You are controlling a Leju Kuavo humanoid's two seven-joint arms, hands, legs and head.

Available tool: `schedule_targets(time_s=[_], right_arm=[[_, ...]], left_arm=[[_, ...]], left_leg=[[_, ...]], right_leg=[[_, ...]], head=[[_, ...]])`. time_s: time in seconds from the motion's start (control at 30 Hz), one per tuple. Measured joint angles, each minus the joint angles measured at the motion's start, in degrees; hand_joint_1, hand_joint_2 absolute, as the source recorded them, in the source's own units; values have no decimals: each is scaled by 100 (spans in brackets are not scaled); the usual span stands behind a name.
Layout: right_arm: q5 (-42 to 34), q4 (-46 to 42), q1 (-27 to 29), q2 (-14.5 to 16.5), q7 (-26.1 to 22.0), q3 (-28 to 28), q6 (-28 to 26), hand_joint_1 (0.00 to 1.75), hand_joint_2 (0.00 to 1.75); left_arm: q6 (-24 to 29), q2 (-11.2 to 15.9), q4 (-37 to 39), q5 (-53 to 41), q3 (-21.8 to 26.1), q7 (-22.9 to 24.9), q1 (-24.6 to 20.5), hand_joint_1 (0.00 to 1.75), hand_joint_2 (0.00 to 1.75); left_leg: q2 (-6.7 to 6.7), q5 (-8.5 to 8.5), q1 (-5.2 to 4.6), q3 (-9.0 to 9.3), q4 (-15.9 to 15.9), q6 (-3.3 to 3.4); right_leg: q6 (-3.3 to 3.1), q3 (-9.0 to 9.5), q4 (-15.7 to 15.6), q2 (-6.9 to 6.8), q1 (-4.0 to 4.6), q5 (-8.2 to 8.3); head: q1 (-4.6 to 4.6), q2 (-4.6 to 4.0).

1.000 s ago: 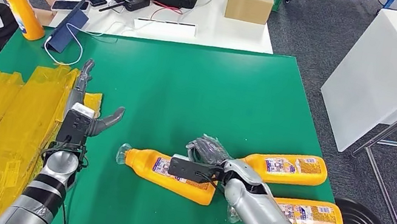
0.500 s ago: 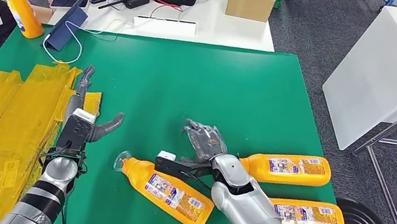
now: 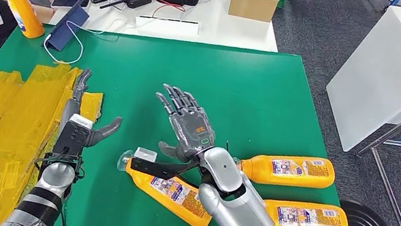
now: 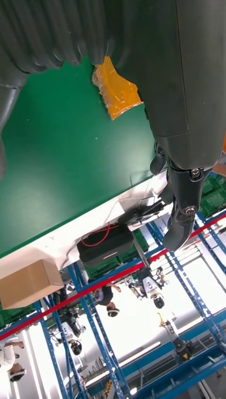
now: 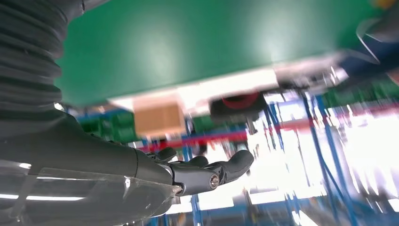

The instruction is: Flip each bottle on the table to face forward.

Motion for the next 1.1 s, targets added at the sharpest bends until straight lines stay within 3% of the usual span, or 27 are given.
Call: schedule_targets(time_s=[0.17,0.37,0.53,0.73,0.9,1.1], right_arm=[[-28,-579,325,82,-160,1,-194,0,175],[-1076,-930,584,176,-629,141,676,0,175],[-1296,-900,732,182,-643,457,823,0,175],[-1000,-707,907,120,-283,802,778,0,175],[-213,-403,1069,19,271,1041,415,0,175],[458,-107,1147,-124,722,1200,366,0,175]], left_arm=[[-1,-3,-47,-47,51,6,40,0,175],[37,-3,-52,-43,151,-40,49,0,175],[99,-3,-52,-43,201,-60,50,0,175],[167,1,-114,-45,276,-20,82,0,175],[215,4,-237,-93,293,56,158,0,175],[231,9,-369,-103,323,113,265,0,175]], left_leg=[[0,0,0,0,0,0],[0,0,0,0,0,0],[-1,0,0,-2,0,0],[-1,0,0,-3,-1,0],[-2,0,-1,-3,-1,0],[-2,0,-1,-3,-1,0]], right_leg=[[0,0,0,1,-1,0],[0,0,0,0,-1,0],[0,-1,0,0,-1,0],[0,-1,-1,0,-1,0],[0,0,-1,0,-1,0],[0,-1,-1,0,-1,0]], head=[[1,-1],[1,-1],[1,0],[1,-1],[2,-1],[1,-1]])
